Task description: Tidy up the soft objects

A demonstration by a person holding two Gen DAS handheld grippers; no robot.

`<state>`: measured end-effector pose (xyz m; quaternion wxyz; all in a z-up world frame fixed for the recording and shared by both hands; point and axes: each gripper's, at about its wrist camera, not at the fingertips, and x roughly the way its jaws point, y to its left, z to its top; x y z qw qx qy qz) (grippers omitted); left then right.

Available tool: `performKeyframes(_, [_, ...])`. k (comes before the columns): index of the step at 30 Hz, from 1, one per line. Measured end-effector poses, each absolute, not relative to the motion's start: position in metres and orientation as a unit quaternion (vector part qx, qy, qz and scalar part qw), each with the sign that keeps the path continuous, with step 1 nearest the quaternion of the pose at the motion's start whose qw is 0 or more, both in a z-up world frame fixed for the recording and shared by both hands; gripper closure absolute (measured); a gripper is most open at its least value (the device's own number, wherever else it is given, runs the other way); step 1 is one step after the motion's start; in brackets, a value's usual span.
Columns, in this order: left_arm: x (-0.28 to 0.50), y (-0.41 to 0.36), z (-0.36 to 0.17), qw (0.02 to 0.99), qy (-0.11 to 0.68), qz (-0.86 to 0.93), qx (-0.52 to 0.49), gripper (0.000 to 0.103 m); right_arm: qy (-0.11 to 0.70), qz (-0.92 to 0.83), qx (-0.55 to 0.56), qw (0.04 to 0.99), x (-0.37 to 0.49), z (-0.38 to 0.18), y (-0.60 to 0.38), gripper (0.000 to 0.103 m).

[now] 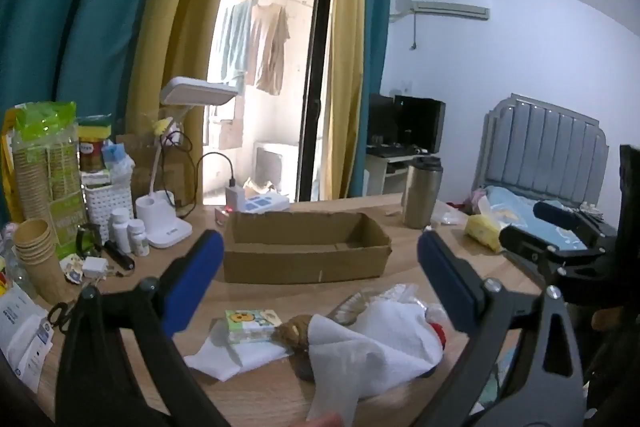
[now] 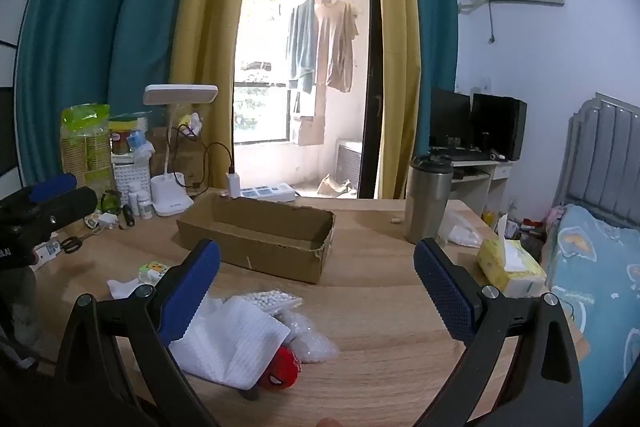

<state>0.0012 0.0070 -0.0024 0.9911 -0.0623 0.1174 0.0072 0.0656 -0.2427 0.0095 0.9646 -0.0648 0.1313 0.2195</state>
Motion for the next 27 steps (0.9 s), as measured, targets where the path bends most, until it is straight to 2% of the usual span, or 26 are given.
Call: performKeyframes(27, [0.007,0.0028,-0.0106,0.989,0.132,0.011,-0.065,0.004,0.134,0.234,-0.07,0.96,0.0625,0.0102,-0.2351,0.004])
